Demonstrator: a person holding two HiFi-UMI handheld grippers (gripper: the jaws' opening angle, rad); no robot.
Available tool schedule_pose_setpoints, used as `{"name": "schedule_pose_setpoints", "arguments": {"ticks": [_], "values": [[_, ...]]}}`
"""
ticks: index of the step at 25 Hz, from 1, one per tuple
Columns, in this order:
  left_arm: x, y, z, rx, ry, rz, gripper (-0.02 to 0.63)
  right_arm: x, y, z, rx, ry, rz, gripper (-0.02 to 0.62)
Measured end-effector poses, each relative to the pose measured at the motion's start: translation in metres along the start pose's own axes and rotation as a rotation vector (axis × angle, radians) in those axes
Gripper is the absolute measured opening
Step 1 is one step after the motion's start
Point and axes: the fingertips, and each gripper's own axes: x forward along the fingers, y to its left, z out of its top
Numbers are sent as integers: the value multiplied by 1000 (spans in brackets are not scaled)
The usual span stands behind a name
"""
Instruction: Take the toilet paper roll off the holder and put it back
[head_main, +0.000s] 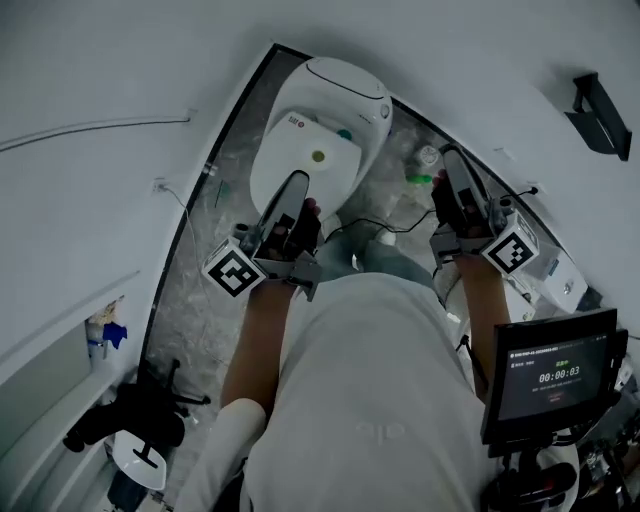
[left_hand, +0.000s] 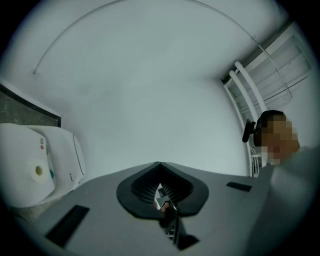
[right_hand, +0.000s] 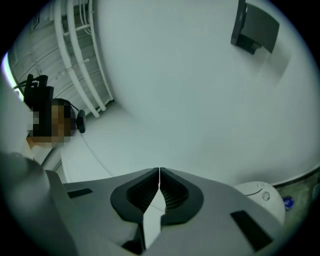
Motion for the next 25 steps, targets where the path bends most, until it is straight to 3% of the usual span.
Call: {"name": "schedule_pose_setpoints", "arguments": {"ticks": [5, 12, 17, 21, 25], "values": [[-64, 24, 41, -20, -200, 105, 6, 78, -8, -63, -109, 294, 65, 15], [-112, 78, 40, -42, -369, 244, 6, 149, -76, -171, -268, 685, 148, 20], [-156, 111, 17, -78, -479, 316, 6, 148, -129, -267, -373, 947, 200, 137], [-203, 122, 17, -133, -546, 357, 8, 150, -146, -343, -494, 1180, 198, 256], [-231, 138, 6, -176, -577, 378, 6, 147, -188, -393, -640, 1311, 151, 288]]}}
